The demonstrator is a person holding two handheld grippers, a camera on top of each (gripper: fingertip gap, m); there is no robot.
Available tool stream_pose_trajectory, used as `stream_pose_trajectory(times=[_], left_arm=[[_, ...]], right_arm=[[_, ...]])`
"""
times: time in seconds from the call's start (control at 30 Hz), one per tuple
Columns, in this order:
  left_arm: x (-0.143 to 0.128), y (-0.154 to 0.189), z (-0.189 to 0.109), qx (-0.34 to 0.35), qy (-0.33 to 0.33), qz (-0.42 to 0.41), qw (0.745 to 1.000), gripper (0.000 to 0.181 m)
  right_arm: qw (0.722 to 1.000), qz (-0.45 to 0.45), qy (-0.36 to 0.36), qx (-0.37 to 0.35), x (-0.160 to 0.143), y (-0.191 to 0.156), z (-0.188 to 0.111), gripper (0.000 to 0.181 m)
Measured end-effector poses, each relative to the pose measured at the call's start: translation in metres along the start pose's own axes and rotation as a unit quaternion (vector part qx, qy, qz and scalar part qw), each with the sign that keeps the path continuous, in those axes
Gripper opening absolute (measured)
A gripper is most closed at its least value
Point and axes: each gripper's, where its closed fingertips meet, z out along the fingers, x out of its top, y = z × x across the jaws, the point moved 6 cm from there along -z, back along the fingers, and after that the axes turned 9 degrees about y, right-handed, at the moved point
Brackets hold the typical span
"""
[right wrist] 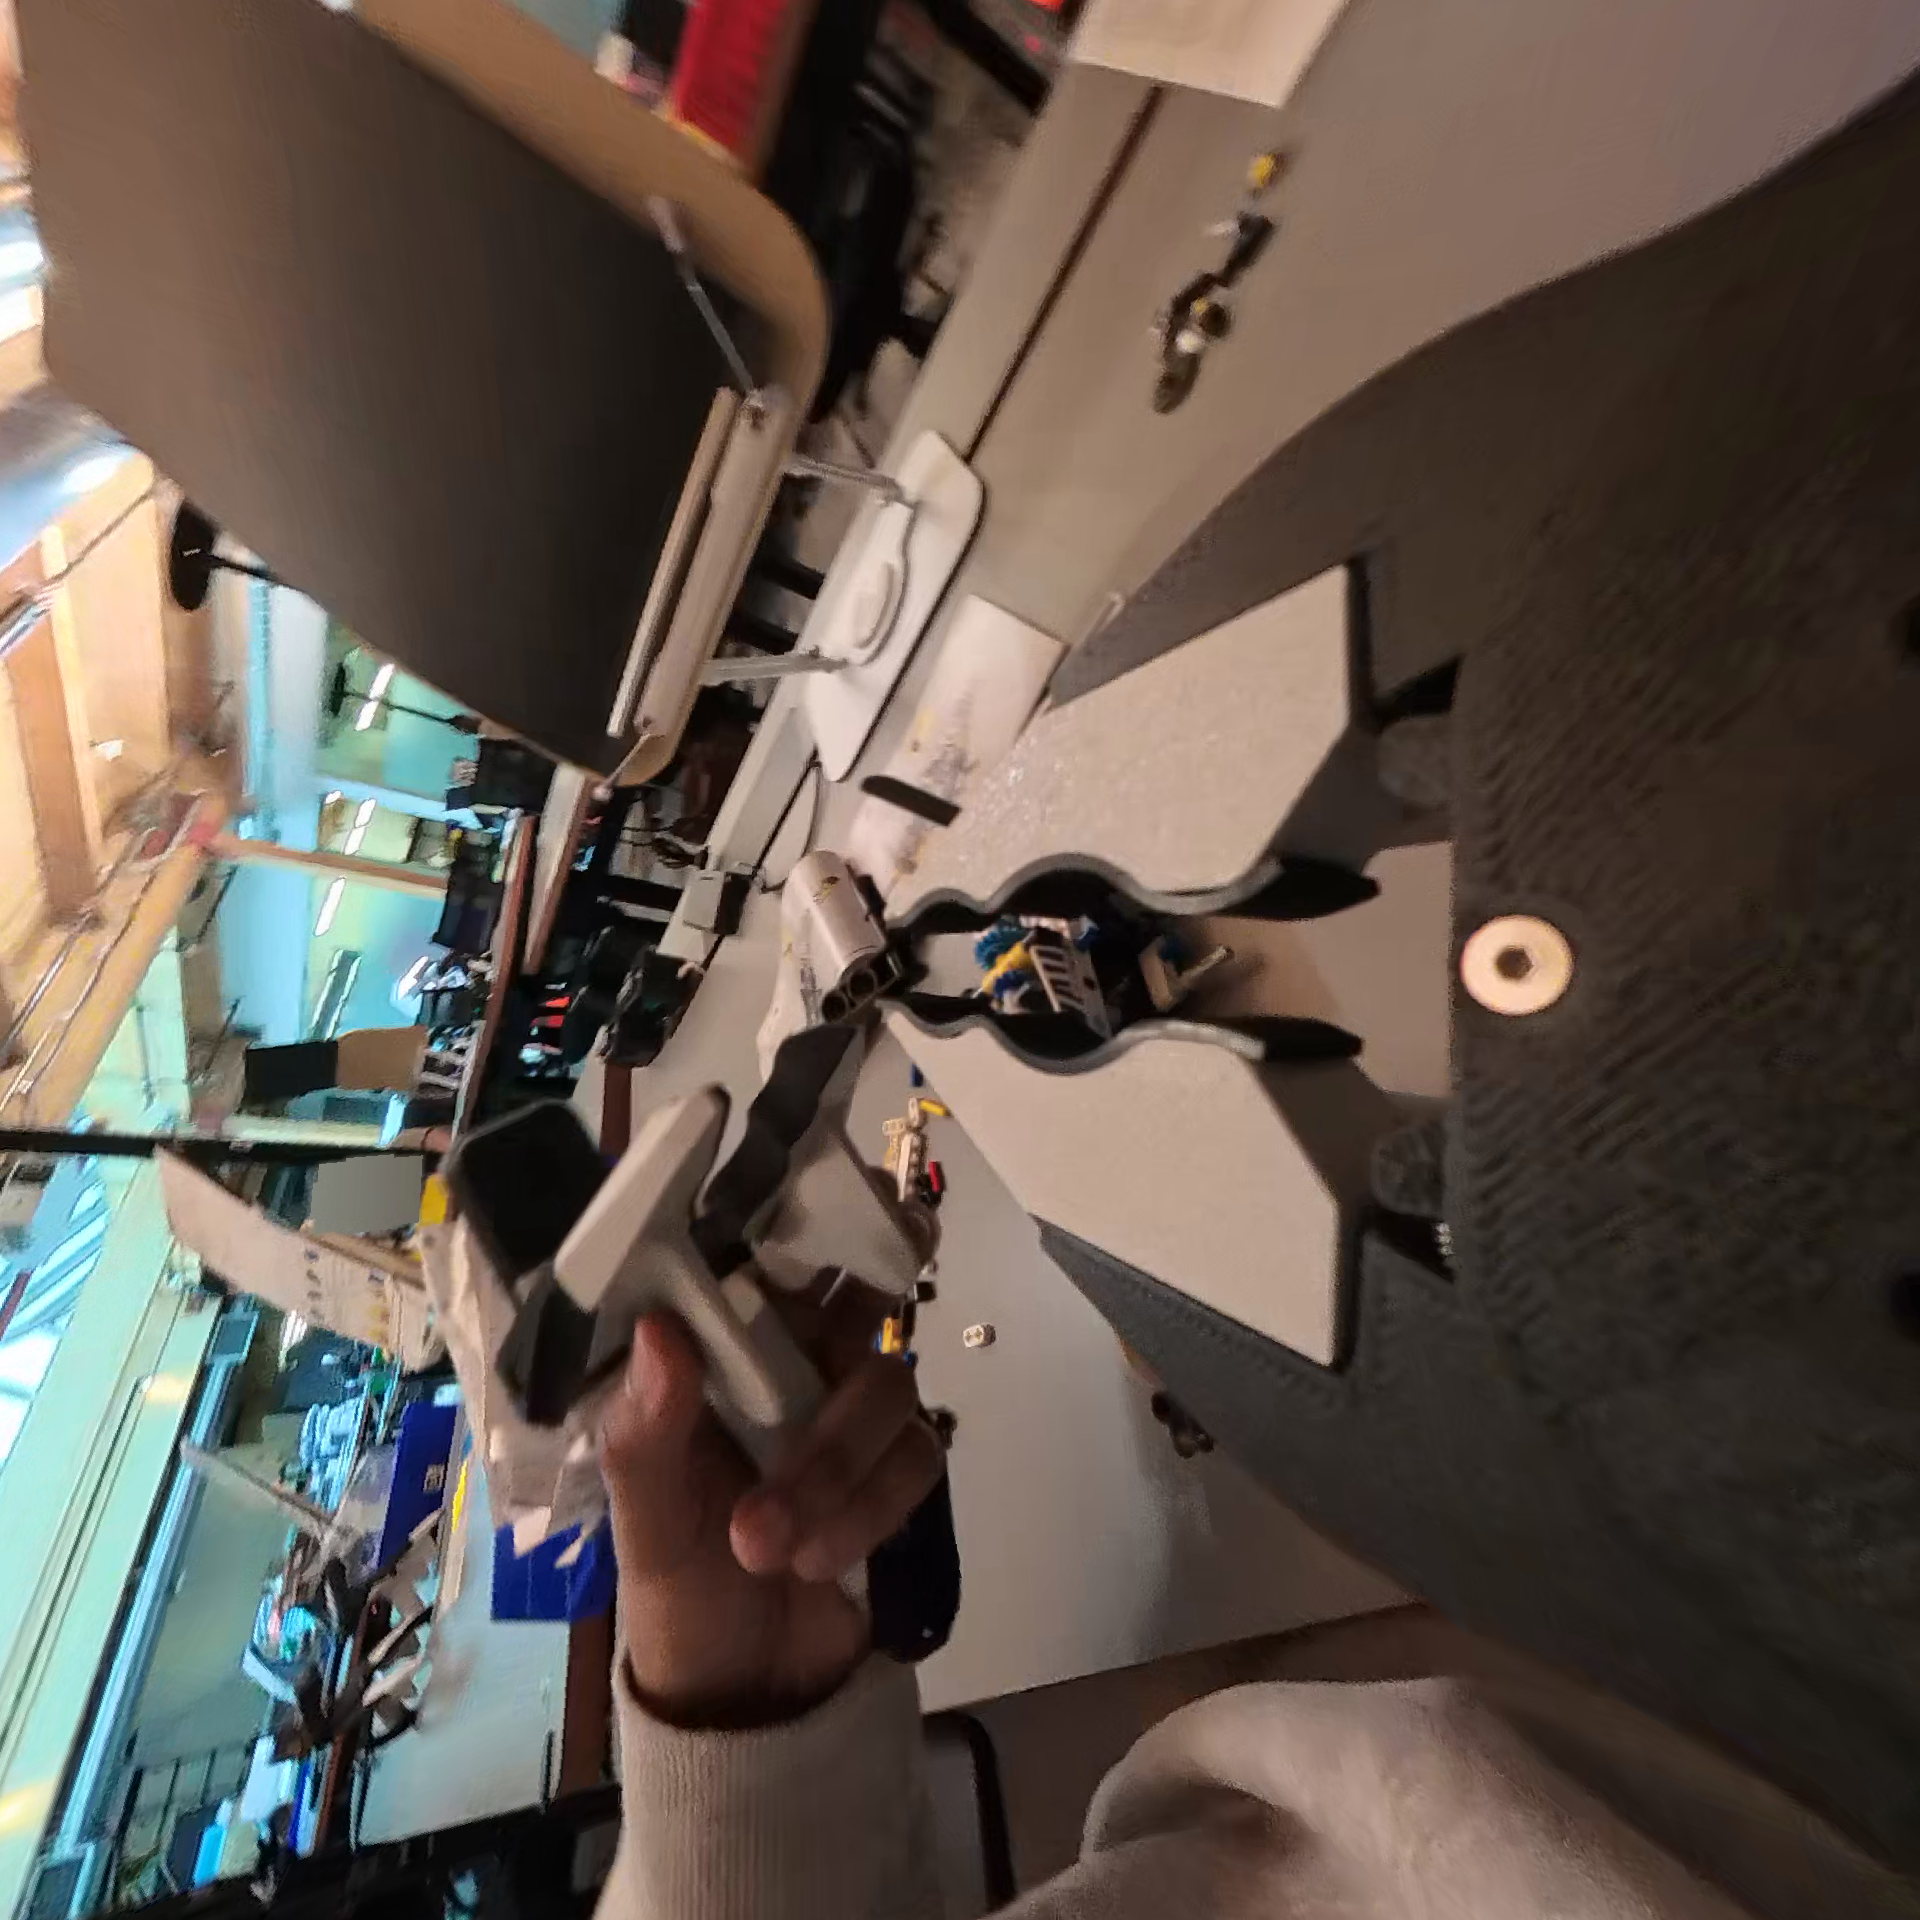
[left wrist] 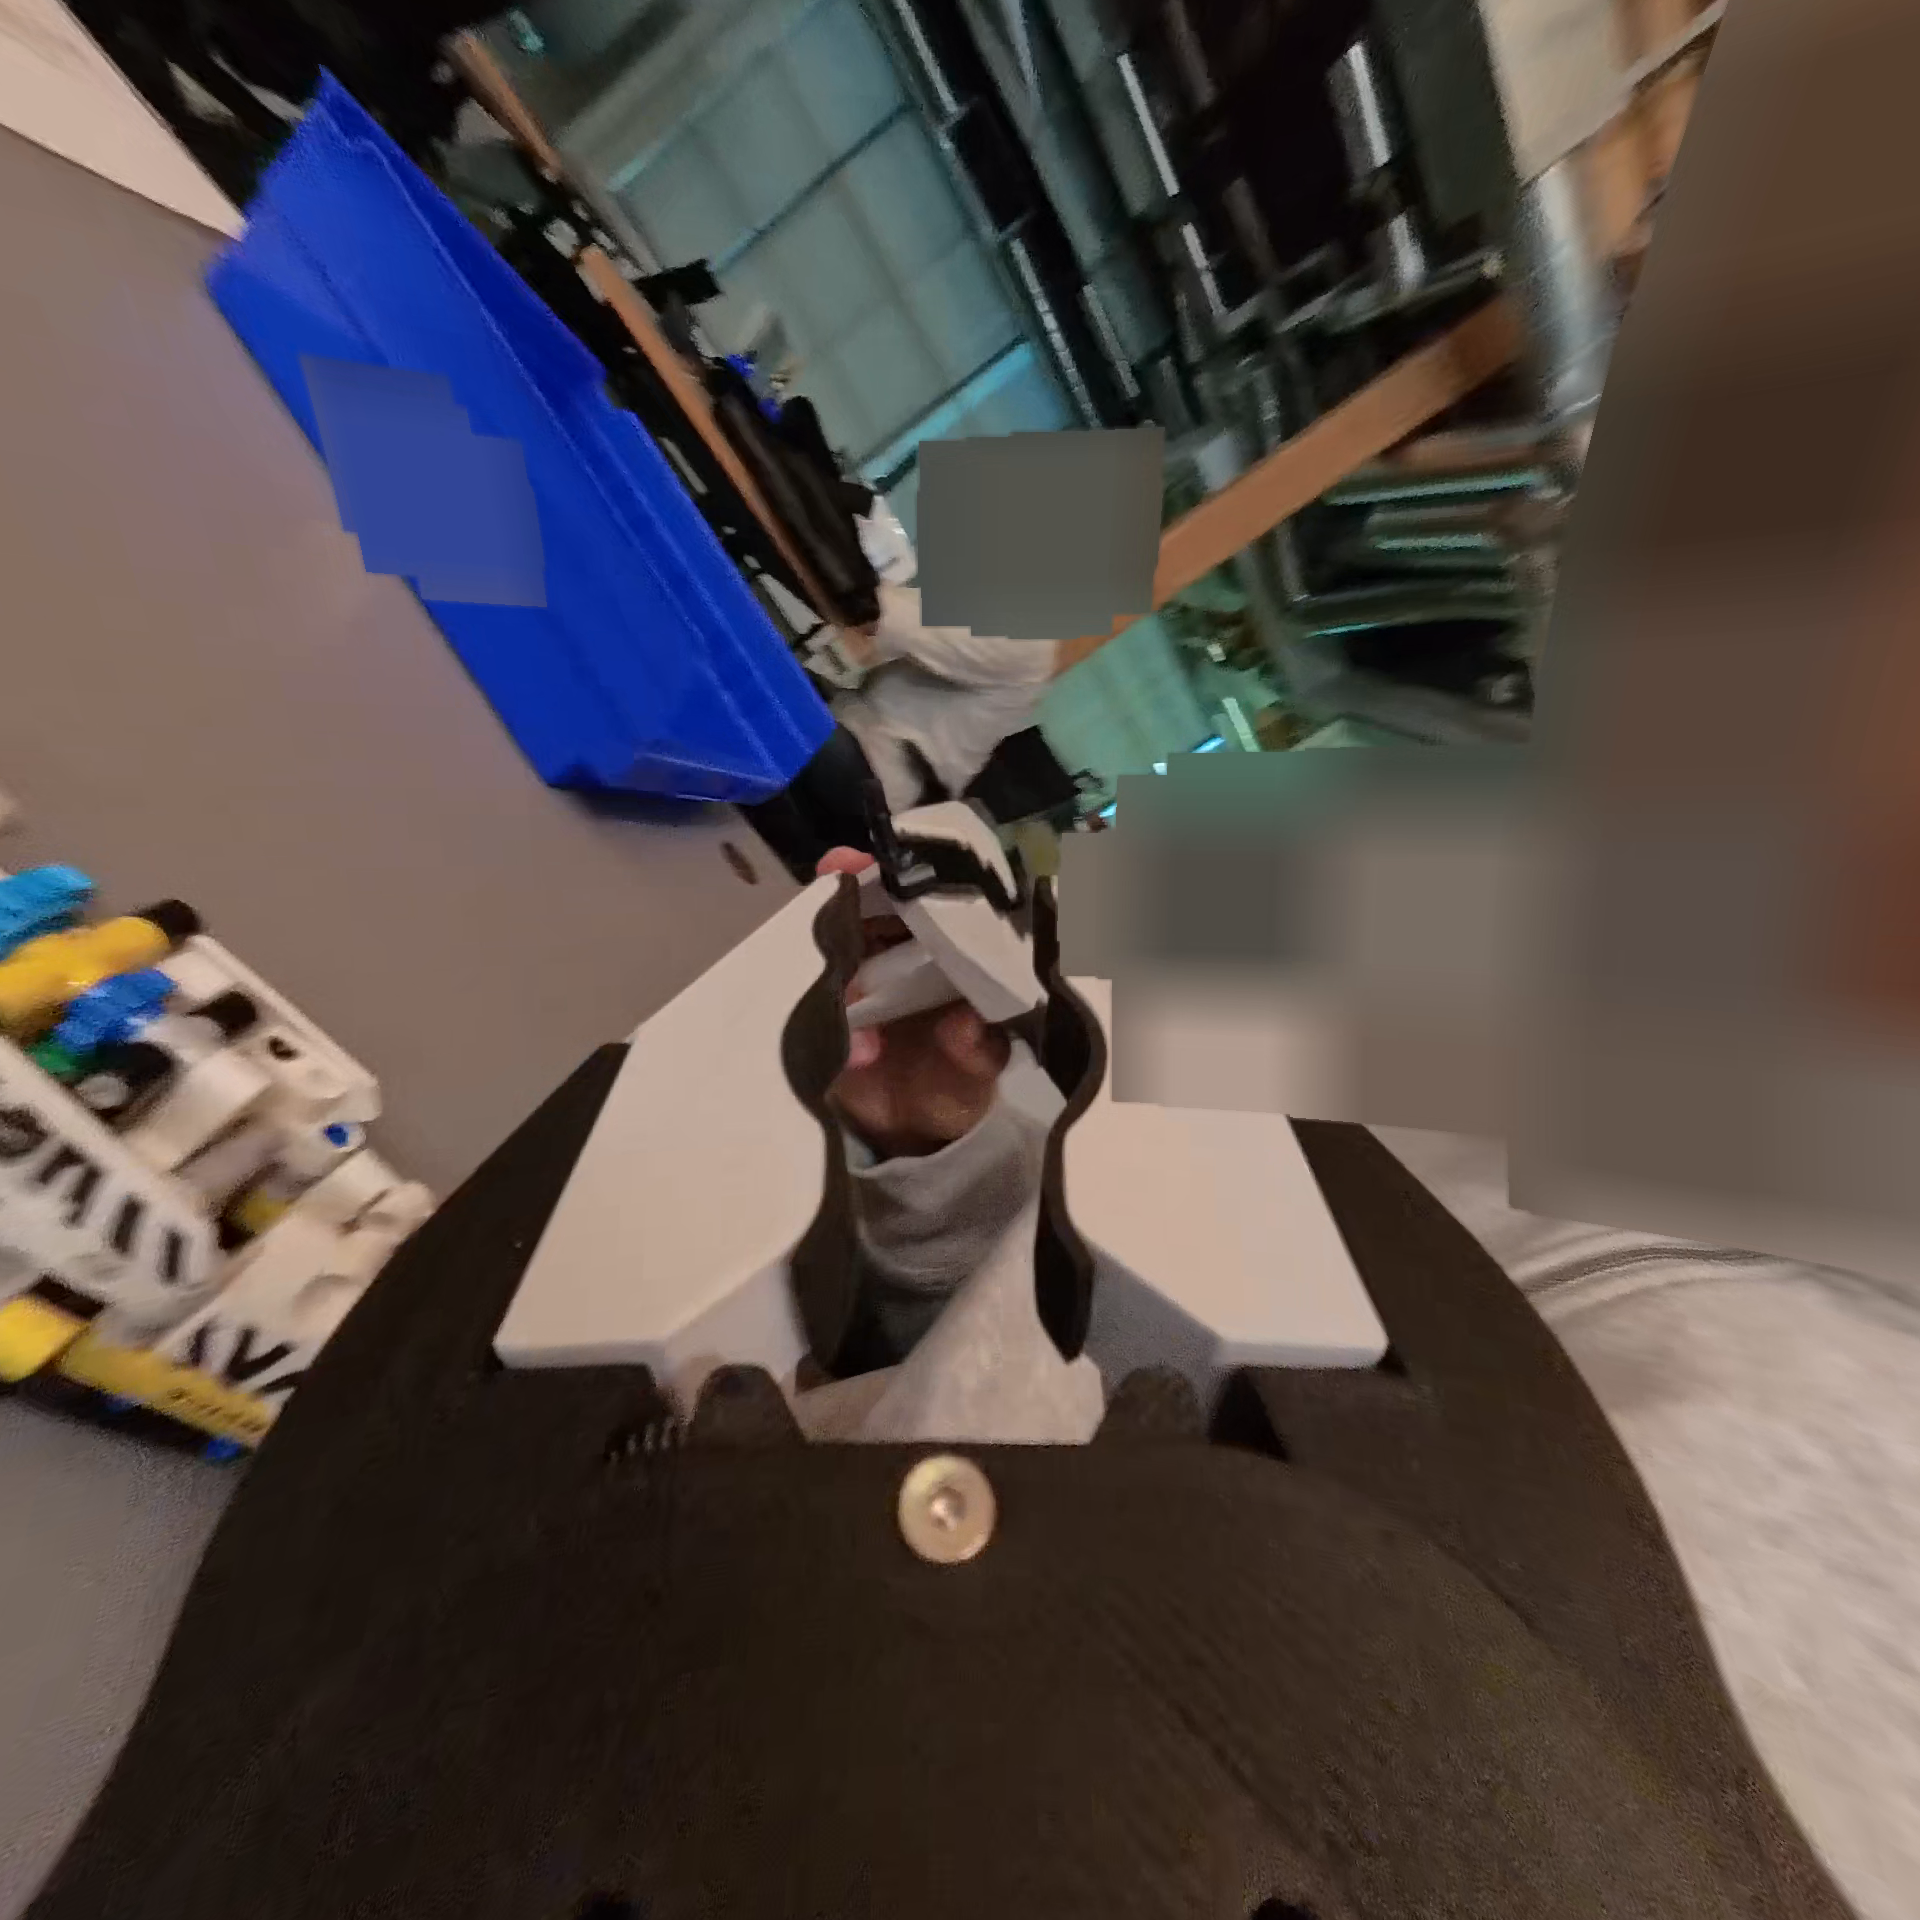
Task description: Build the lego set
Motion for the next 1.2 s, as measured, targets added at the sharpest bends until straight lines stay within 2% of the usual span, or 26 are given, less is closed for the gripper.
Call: stream_pose_trajectory(times=[0.17, 0.3, 0.4, 0.47, 0.53, 0.6, 0.63, 0.67, 0.73, 0.77, 0.8, 0.83, 0.87, 0.93, 1.0, 1.2], left_arm=[[-0.012, -0.002, 0.011, -0.023, -0.023, -0.047, 0.998, 0.021], [-0.014, -0.007, 0.016, 0.005, -0.027, -0.022, 0.999, 0.005], [-0.014, -0.009, 0.019, 0.027, -0.027, 0.015, 0.999, 0.005], [-0.011, -0.007, 0.022, 0.040, -0.016, 0.072, 0.996, 0.005], [-0.006, -0.006, 0.023, 0.062, -0.004, 0.147, 0.987, 0.005], [-0.006, -0.003, 0.025, 0.088, -0.011, 0.251, 0.964, 0.006], [-0.009, -0.002, 0.026, 0.096, -0.024, 0.309, 0.946, 0.006], [-0.012, 0.000, 0.028, 0.104, -0.038, 0.368, 0.923, 0.006], [-0.017, 0.001, 0.029, 0.124, -0.063, 0.475, 0.869, 0.007], [-0.019, 0.003, 0.031, 0.127, -0.070, 0.517, 0.844, 0.007], [-0.021, 0.006, 0.031, 0.122, -0.072, 0.547, 0.825, 0.007], [-0.022, 0.009, 0.032, 0.118, -0.070, 0.567, 0.812, 0.007], [-0.024, 0.011, 0.033, 0.112, -0.070, 0.579, 0.805, 0.007], [-0.027, 0.013, 0.033, 0.099, -0.070, 0.592, 0.797, 0.007], [-0.029, 0.013, 0.033, 0.096, -0.074, 0.603, 0.788, 0.007], [-0.032, 0.011, 0.033, 0.110, -0.066, 0.636, 0.761, 0.007]], right_arm=[[0.993, -0.121, 0.007, 0.015, 0.003, -0.006, -0.003, 0.007], [0.984, -0.176, 0.012, 0.028, 0.003, -0.008, -0.003, 0.008], [0.984, -0.174, 0.009, 0.027, 0.000, -0.004, -0.004, 0.008], [0.994, -0.110, 0.003, 0.012, -0.004, 0.003, -0.006, 0.008], [1.000, -0.004, -0.011, 0.002, -0.011, 0.013, -0.008, 0.034], [0.988, 0.153, -0.024, 0.012, -0.017, 0.018, -0.010, 0.051], [0.968, 0.249, -0.018, 0.031, -0.017, 0.018, -0.011, 0.049], [0.935, 0.350, -0.001, 0.056, -0.015, 0.018, -0.013, 0.047], [0.846, 0.516, 0.070, 0.111, -0.006, 0.024, -0.019, 0.037], [0.808, 0.566, 0.098, 0.132, -0.004, 0.028, -0.022, 0.029], [0.787, 0.590, 0.105, 0.149, -0.006, 0.029, -0.024, 0.017], [0.784, 0.593, 0.094, 0.156, -0.010, 0.028, -0.025, 0.010], [0.791, 0.590, 0.073, 0.147, -0.016, 0.026, -0.024, 0.013], [0.789, 0.595, 0.053, 0.142, -0.021, 0.023, -0.021, 0.034], [0.775, 0.610, 0.058, 0.154, -0.020, 0.022, -0.018, 0.033], [0.763, 0.620, 0.072, 0.171, -0.017, 0.017, -0.009, 0.026]])
